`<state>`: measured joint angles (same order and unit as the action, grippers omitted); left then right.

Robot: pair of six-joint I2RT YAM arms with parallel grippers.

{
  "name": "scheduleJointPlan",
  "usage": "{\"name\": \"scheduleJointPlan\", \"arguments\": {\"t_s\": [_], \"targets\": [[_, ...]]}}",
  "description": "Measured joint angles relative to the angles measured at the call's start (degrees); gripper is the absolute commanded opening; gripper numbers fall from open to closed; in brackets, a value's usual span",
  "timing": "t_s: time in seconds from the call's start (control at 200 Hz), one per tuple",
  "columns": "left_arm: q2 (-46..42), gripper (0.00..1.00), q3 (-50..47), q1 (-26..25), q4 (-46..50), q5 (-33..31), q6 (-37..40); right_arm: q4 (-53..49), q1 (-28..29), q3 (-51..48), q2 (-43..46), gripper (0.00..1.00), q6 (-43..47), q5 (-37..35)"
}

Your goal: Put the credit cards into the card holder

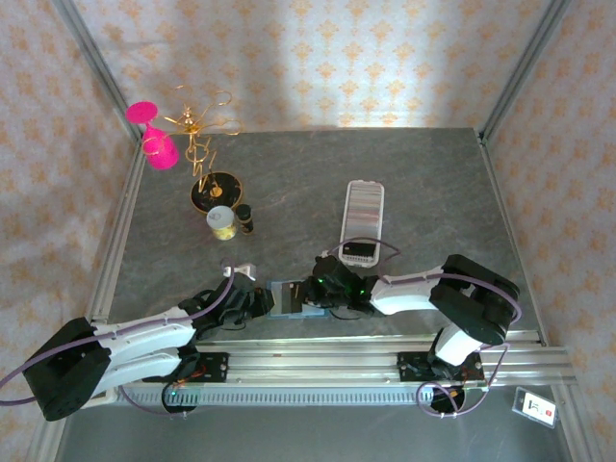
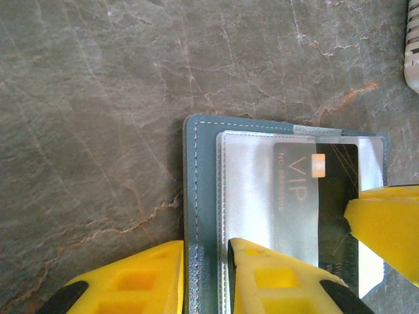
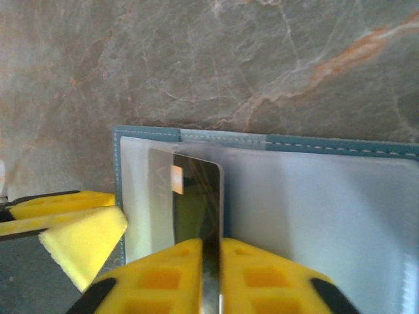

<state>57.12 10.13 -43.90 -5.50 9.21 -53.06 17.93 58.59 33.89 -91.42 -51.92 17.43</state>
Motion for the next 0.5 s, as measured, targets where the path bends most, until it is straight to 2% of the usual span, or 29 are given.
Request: {"name": "scheduleJointPlan", "arguments": {"t_s": [0.09, 0.31, 0.501], "targets": [[0.02, 0.22, 0.00, 0.00, 0.00, 0.00, -0.02, -0.15, 0.17, 0.55, -0.66, 0.03, 0.17, 0.15], [0.31, 0.21, 0.00, 0.00, -0.22, 0.00, 0.00, -1.31, 1.57, 4.52, -3.13, 0.02, 0.76, 0.13], [0.42, 0.21, 0.00, 0.00, -0.37, 0.00, -0.02, -2.40, 1.66, 5.68, -4.46, 0.08, 1.01, 0.13]]}}
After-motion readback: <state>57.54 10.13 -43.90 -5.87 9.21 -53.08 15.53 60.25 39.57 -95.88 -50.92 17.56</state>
